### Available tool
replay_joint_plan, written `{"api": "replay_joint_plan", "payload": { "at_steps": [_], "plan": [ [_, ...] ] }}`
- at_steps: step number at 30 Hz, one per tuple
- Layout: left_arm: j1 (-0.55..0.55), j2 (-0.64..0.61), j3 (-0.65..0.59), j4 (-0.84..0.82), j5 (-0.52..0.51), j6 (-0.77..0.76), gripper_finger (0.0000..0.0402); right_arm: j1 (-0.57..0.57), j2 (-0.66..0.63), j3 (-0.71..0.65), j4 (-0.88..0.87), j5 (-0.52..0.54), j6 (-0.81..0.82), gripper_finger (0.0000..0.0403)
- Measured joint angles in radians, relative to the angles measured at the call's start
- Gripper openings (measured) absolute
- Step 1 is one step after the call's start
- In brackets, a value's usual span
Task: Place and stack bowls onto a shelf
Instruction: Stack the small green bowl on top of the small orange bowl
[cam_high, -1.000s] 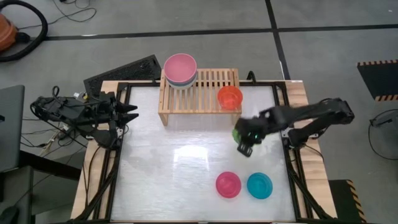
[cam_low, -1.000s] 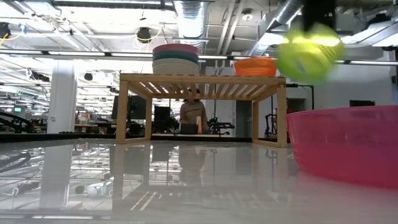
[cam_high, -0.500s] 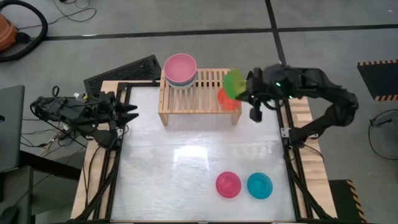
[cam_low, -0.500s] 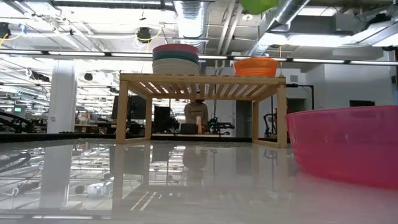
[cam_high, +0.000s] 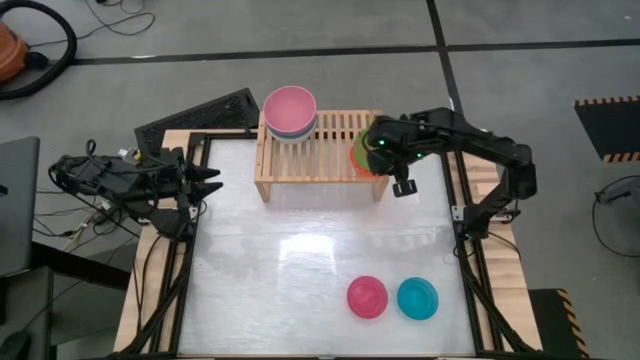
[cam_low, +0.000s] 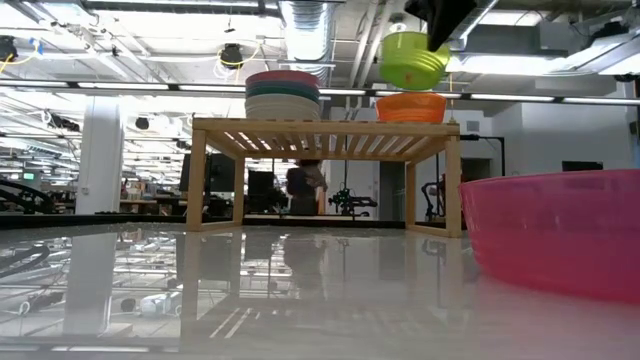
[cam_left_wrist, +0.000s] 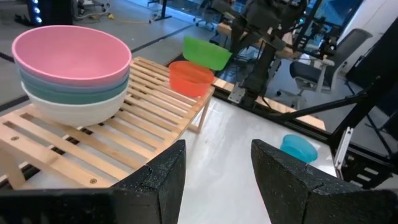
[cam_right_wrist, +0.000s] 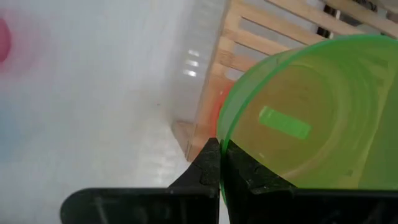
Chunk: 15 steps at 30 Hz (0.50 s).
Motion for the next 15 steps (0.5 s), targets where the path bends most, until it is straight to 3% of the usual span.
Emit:
{"api": "replay_joint_plan", "payload": {
  "at_steps": [15],
  "plan": [
    [0.0,0.0,0.0,0.001,-0.032,0.01,0.0167,-0.093,0.05,-0.018,0.011,-0.04,-0.03,0.0023]
  ]
}}
